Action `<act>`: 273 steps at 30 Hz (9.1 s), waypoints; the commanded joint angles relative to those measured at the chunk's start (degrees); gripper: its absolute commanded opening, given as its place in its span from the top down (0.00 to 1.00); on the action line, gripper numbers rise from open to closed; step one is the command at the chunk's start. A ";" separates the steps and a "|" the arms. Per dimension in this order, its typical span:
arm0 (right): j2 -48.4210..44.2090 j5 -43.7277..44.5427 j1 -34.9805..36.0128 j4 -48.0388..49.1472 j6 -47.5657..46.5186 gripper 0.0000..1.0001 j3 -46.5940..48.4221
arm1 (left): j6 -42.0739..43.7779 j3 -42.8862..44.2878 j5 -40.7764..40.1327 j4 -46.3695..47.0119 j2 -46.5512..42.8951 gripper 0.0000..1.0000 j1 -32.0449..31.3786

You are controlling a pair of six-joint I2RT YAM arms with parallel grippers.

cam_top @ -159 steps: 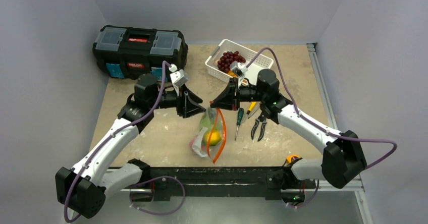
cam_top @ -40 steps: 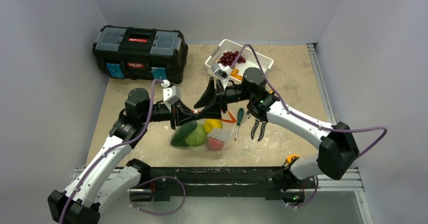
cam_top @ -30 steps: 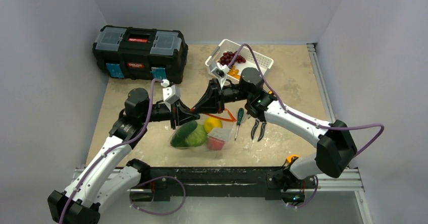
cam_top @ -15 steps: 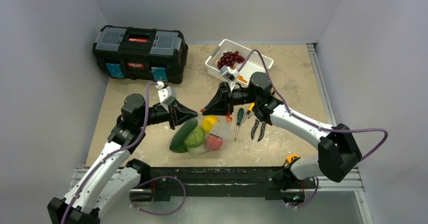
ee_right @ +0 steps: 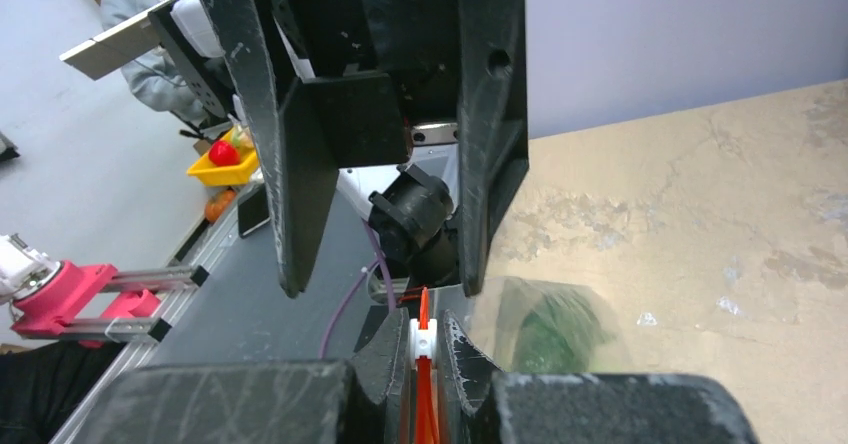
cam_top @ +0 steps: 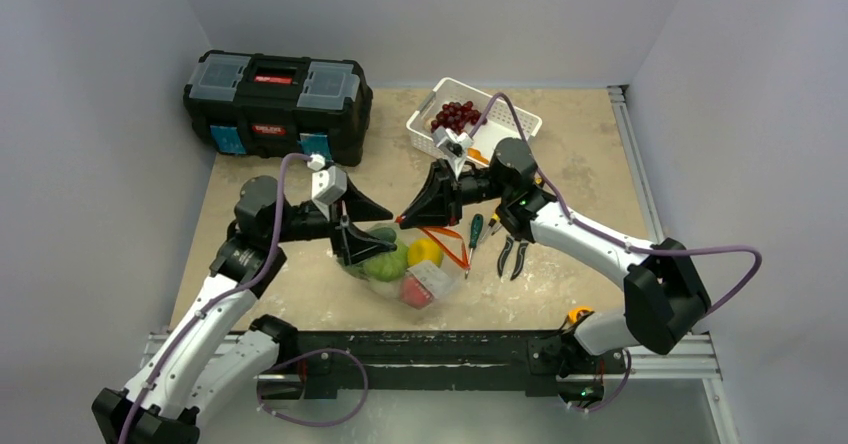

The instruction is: Place the food in the zip-top bag and seal the zipper

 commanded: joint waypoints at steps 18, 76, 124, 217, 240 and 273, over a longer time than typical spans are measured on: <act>-0.55 -1.96 1.88 2.31 -0.43 1.00 4.50 | -4.15 1.06 1.84 7.77 0.91 0.95 0.48; -2.14 4.88 1.36 -20.66 -17.48 1.00 5.08 | -3.11 1.89 -3.96 3.55 1.67 0.74 0.53; -2.01 3.77 2.57 -17.93 -15.70 1.00 6.27 | -4.38 0.38 0.45 7.84 3.24 0.88 0.62; -2.46 11.62 7.95 0.65 3.50 1.00 3.15 | -11.05 -10.97 -4.80 36.28 5.83 0.99 -6.62; -7.63 10.73 1.32 -8.92 -4.02 1.00 -9.50 | -10.39 -11.99 -9.87 29.11 1.24 1.00 -1.64; -5.10 84.57 17.72 -36.99 22.51 1.00 18.71 | -17.72 8.51 -46.90 -12.81 -4.04 0.29 -16.82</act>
